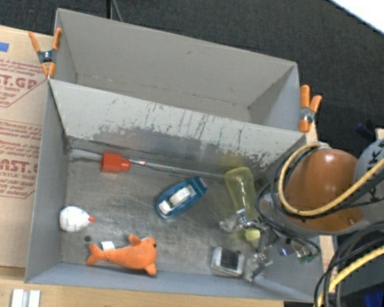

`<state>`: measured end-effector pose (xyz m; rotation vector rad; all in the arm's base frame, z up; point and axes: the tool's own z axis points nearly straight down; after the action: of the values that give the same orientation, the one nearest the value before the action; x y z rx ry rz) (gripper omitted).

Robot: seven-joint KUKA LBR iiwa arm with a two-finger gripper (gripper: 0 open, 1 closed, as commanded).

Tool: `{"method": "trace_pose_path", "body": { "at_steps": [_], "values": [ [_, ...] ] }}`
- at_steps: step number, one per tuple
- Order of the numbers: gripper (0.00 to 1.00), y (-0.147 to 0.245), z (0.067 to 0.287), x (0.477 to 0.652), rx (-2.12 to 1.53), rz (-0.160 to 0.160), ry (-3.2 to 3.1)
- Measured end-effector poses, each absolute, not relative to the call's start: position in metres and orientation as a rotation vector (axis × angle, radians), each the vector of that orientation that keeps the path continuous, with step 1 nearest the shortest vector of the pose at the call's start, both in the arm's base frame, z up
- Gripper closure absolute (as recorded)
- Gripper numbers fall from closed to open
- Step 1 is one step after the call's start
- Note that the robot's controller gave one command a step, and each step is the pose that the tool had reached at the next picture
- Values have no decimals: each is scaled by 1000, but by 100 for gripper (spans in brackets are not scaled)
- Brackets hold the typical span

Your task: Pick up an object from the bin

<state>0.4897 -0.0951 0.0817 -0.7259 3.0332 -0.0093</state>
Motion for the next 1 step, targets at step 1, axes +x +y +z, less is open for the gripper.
{"method": "trace_pose_path", "body": {
  "at_steps": [1],
  "values": [
    [100, -95, 63, 491, -974, -23, 2968]
  ]
}}
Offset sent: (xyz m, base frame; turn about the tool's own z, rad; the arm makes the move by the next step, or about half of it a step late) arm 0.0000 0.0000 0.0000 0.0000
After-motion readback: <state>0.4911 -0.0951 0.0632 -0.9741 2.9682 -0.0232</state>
